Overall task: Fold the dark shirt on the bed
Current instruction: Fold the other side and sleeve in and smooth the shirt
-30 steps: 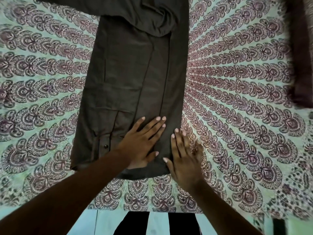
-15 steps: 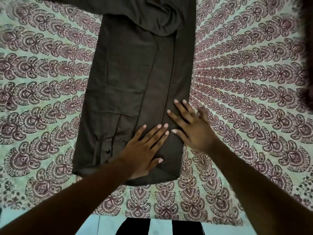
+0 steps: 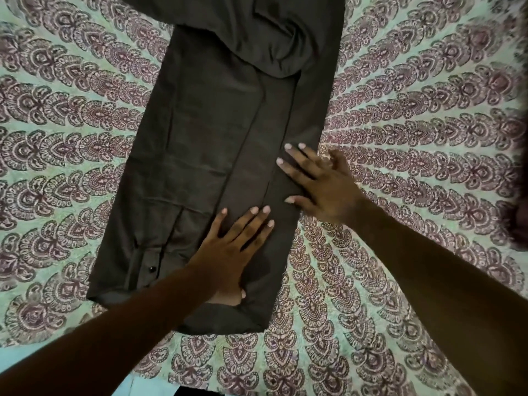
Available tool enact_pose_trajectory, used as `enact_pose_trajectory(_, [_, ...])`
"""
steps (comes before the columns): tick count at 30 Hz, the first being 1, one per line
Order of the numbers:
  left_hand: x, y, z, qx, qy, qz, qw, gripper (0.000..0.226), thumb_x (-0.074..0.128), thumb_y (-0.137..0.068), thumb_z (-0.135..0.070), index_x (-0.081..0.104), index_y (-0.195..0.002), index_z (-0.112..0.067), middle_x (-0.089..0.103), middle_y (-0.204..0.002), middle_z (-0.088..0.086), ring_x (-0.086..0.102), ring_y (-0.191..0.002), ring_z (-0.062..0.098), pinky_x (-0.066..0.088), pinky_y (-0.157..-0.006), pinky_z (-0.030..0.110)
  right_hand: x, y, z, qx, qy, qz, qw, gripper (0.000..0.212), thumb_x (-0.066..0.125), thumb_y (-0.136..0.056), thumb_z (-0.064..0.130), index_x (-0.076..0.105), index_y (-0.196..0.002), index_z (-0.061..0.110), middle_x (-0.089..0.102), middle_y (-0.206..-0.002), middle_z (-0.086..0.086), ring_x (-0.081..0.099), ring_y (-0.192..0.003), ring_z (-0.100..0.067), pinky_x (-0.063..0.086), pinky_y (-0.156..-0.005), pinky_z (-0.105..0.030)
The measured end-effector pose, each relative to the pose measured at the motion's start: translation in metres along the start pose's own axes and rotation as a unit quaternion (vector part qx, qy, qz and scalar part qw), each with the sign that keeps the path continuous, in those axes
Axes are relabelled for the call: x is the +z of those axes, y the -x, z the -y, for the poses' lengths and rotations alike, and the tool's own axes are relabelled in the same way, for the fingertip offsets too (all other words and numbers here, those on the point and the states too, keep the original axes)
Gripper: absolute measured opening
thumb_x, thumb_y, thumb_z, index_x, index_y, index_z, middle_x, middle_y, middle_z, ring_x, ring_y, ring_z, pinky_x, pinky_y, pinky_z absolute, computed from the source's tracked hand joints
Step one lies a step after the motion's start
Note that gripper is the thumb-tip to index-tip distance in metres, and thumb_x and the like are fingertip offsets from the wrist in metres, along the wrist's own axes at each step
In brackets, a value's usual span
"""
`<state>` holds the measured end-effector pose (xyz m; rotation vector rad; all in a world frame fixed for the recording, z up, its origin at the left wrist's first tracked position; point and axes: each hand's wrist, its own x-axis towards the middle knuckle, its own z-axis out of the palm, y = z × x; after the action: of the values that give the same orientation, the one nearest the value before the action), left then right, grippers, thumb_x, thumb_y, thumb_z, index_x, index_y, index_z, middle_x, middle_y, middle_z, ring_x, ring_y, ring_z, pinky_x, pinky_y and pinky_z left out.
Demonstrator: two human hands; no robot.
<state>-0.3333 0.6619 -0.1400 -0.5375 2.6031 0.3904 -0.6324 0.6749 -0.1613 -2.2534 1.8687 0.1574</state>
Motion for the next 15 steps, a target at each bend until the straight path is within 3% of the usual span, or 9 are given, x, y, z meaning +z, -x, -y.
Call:
enact_pose_trajectory(5, [0.001,-0.004,0.001,-0.002,0.016,0.007,1.0,0.158,0.076,-0.041,-0.07,-0.004,-0.166,-0.019,-0.014,-0.175,0.008,-0.005,-0.162,0.026,0.002,-0.121,0.066,-0.019,-0.053,-0.057,0.072,-0.046,-0.004,0.996,0.082,0.022,-0.097,0.082,0.007,-0.166,0.041,-0.001,-0.176,0.008,0.005,-0.162,-0.021,0.017,-0.117,-0.074])
enact_pose_trajectory(10, [-0.007,-0.003,0.003,-0.003,0.026,0.035,0.999,0.16,0.075,-0.035,-0.073,0.002,-0.167,-0.02,-0.004,-0.176,0.007,0.002,-0.16,0.025,0.005,-0.119,0.064,-0.029,-0.073,-0.066,0.101,-0.038,-0.004,0.994,0.086,0.026,-0.099,0.077,0.01,-0.167,0.028,0.003,-0.176,0.0,0.005,-0.162,-0.024,0.011,-0.121,-0.07])
enact_pose_trajectory(12, [-0.016,-0.007,0.003,-0.006,0.046,0.023,0.999,0.143,0.073,-0.049,-0.072,0.008,-0.167,-0.024,0.009,-0.175,0.005,0.016,-0.157,0.027,0.016,-0.117,0.059,-0.024,-0.068,-0.061,0.096,-0.03,-0.024,0.995,0.082,0.028,-0.102,0.072,0.015,-0.167,0.024,0.006,-0.176,-0.002,0.008,-0.162,-0.024,0.014,-0.121,-0.067])
enact_pose_trajectory(15, [-0.038,-0.042,0.01,-0.002,0.044,-0.121,0.992,0.093,0.063,-0.08,-0.066,0.038,-0.158,-0.022,0.04,-0.158,0.005,0.048,-0.137,0.029,0.032,-0.104,0.044,-0.017,-0.063,-0.065,0.084,-0.032,-0.016,0.996,0.078,0.024,-0.103,0.07,0.017,-0.166,0.025,0.007,-0.176,-0.002,0.011,-0.162,-0.024,0.019,-0.12,-0.066])
